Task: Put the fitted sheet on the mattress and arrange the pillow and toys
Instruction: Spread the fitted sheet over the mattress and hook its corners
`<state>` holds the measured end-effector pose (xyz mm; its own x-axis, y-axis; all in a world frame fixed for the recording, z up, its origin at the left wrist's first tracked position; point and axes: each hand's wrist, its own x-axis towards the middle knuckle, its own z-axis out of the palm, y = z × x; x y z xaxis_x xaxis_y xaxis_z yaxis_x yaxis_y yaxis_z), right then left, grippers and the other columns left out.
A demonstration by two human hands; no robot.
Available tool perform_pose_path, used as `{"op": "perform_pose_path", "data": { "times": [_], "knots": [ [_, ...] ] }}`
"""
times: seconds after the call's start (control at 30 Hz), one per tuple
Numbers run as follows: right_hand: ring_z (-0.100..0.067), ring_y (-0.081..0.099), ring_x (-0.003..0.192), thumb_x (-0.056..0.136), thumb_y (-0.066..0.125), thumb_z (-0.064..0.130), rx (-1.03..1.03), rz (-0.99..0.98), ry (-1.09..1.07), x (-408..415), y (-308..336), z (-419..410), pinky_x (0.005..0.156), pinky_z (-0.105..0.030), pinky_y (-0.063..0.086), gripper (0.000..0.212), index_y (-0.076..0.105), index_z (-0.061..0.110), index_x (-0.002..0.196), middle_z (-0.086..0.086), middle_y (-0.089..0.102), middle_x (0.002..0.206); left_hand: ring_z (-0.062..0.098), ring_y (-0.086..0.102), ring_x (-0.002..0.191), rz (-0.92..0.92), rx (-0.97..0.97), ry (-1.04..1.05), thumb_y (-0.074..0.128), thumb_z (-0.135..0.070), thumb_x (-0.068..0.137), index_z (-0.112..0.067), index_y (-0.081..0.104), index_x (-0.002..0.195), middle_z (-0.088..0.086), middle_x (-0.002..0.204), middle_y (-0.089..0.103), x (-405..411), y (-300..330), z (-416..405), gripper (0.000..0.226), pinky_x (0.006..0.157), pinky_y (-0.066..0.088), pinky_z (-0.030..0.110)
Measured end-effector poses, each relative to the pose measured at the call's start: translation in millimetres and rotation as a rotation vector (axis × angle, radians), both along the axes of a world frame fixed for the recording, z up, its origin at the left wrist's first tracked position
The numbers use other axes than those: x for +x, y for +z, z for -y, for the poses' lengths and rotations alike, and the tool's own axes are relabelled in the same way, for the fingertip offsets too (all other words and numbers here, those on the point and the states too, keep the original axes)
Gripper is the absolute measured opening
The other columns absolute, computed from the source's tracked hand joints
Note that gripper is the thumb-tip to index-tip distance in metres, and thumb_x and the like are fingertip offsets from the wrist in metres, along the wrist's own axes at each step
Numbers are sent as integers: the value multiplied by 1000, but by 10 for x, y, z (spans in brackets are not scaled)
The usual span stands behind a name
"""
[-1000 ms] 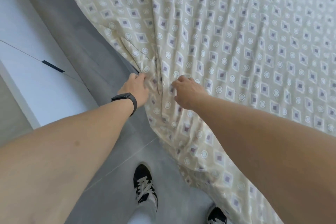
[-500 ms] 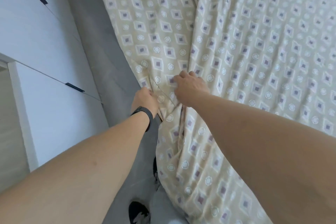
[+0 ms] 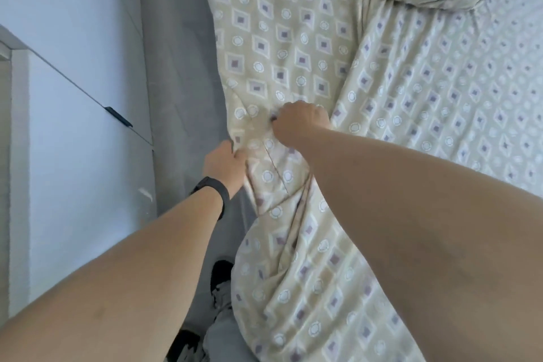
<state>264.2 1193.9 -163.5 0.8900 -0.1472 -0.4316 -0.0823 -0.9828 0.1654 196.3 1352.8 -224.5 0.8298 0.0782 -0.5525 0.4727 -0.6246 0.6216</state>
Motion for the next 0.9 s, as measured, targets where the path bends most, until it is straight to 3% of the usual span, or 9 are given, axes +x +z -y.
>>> {"op": "perform_pose_path", "data": {
  "times": [0.1,0.17,0.23,0.33,0.4,0.5,0.6,0.7,0.9],
  "knots": [
    [-29,56,106,100,36,27,60,76,93,123,32,-51,81,-39,40,32,52,16,125,-5,58,120,44,60,101,120,462,73,39,-22,104,-5,51,117,24,112,60,322,47,-502,25,75,46,46],
    [-29,50,122,102,31,34,106,89,190,166,-40,30,96,-43,41,40,49,19,134,-4,52,134,47,56,113,112,543,205,38,-15,104,0,50,124,30,124,56,627,1,-882,28,85,46,52],
    [-30,38,137,102,27,41,147,43,286,136,-231,110,113,-49,30,48,39,24,146,-1,39,151,47,52,122,48,550,269,42,-15,102,3,48,132,31,132,53,799,-158,-1159,35,99,43,54],
    [-25,5,154,102,17,47,168,138,250,-123,-645,118,123,-54,8,60,9,31,159,6,6,168,48,49,121,16,520,178,55,-12,92,-2,42,132,27,135,45,665,-341,-1129,44,96,45,56],
    [-20,-4,156,103,14,47,203,257,168,-245,-843,104,124,-53,-1,59,4,34,160,8,0,169,44,44,122,51,361,166,59,-15,90,-10,36,134,20,139,35,410,-473,-813,50,95,45,53],
    [-18,-3,156,102,18,45,244,295,163,-231,-940,113,125,-52,-2,59,8,36,160,8,3,169,34,46,122,151,64,103,56,-27,97,-14,32,143,13,146,31,21,-592,-215,53,99,40,40],
    [-18,-4,156,100,18,46,266,311,177,-228,-927,141,124,-52,-3,61,9,35,160,8,2,169,35,55,112,74,-86,32,39,-22,106,-8,45,135,18,133,53,-218,-483,194,33,90,41,33],
    [-21,-4,156,98,17,46,279,318,221,-229,-991,163,124,-54,-3,65,8,33,160,7,1,169,38,60,105,47,26,67,31,-24,108,-3,56,122,21,114,64,-237,-390,294,35,80,40,34],
    [-30,7,153,93,17,42,308,403,357,-210,-983,303,122,-58,2,69,15,25,159,-1,13,167,38,54,119,13,203,421,43,-28,105,-3,54,133,20,133,57,-859,-365,427,40,96,43,40]
  ]
}}
